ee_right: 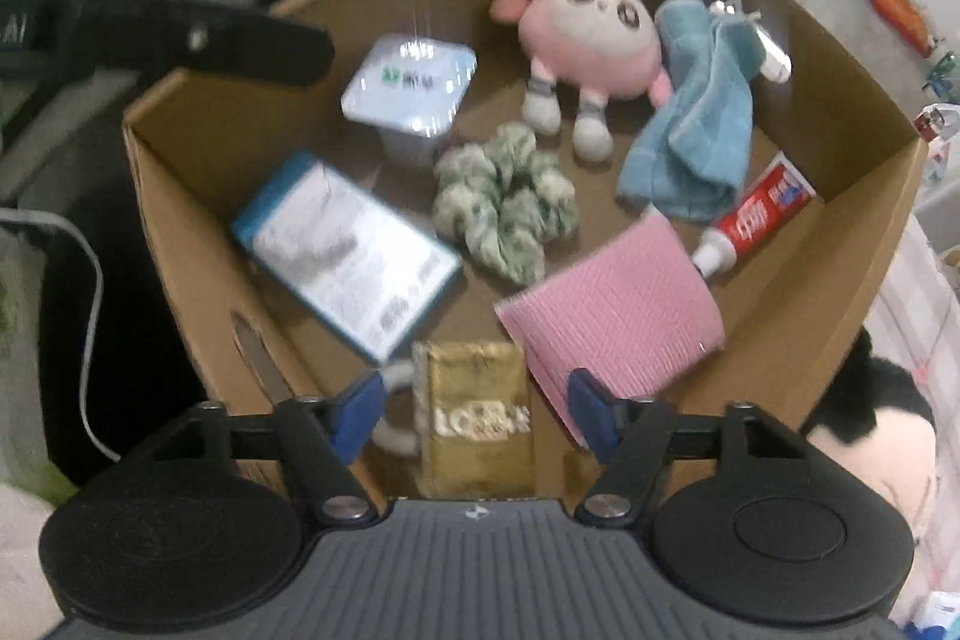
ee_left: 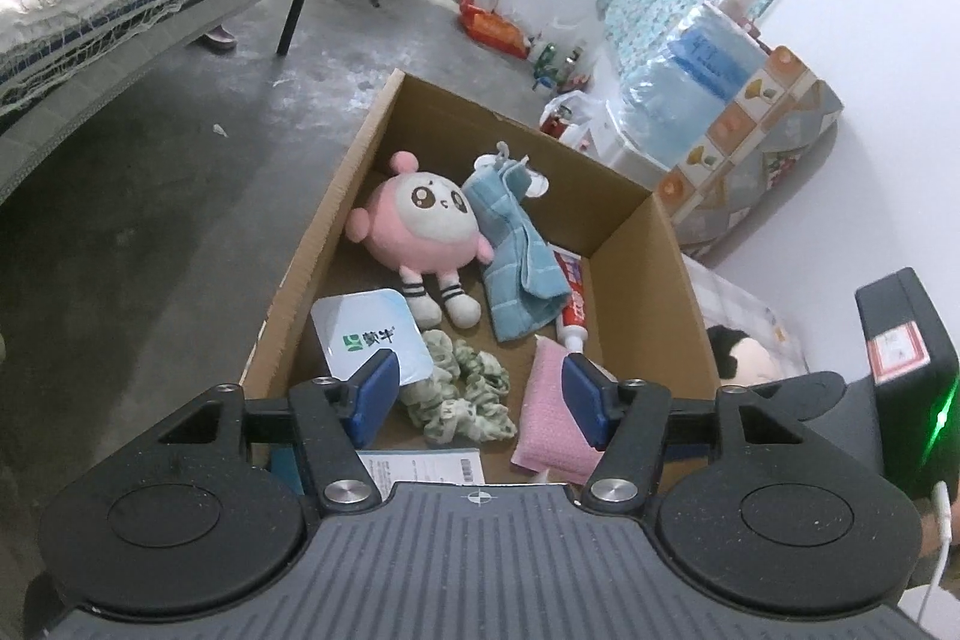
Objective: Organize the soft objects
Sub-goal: 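Open the right gripper to drop the gold tissue pack into the box, then move both grippers from the box to the wet wipes pack on the table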
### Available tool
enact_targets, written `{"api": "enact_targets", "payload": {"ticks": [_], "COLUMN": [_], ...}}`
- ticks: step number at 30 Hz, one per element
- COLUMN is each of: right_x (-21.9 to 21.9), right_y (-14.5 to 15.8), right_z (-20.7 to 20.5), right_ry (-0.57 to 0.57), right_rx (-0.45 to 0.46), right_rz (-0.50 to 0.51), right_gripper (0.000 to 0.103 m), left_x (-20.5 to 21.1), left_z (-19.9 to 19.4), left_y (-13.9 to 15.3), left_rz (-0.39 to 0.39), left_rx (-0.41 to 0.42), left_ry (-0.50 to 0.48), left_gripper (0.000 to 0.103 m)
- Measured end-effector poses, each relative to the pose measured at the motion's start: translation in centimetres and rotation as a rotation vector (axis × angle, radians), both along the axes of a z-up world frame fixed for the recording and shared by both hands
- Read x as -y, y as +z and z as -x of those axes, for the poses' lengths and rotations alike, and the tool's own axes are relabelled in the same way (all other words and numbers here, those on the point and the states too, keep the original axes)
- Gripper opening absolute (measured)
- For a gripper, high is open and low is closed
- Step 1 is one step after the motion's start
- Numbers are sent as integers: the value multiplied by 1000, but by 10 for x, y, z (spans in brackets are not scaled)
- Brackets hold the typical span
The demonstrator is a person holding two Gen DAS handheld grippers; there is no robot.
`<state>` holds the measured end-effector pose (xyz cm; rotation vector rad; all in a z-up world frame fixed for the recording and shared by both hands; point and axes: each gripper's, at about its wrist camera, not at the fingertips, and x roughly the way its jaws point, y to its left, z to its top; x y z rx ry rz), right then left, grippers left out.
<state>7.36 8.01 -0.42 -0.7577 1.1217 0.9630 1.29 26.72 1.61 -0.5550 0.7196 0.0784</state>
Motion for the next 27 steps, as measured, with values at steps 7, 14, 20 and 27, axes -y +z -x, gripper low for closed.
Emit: {"api": "enact_targets", "payload": {"ticks": [7,14,20,27], "right_x": [-29,-32,-22,-12], "right_y": [-16,-46,-55,-30], "right_z": [-6,-5,-19,-28], "right_ry": [5,19,-58,-113], "right_rx": [-103,-209,-259,-283], "right_rz": [-91,22,60,-64], "right_gripper": [8,8,6,14], "left_x": [-4,-7,-8,-6], "left_z": [3,1,-1,0], "left_y": [1,-2,-3,-2], "left_rz": [2,14,15,15], "left_rx": [8,4,2,0], "left_ry": [10,6,2,7], "left_gripper": [60,60,60,63]}}
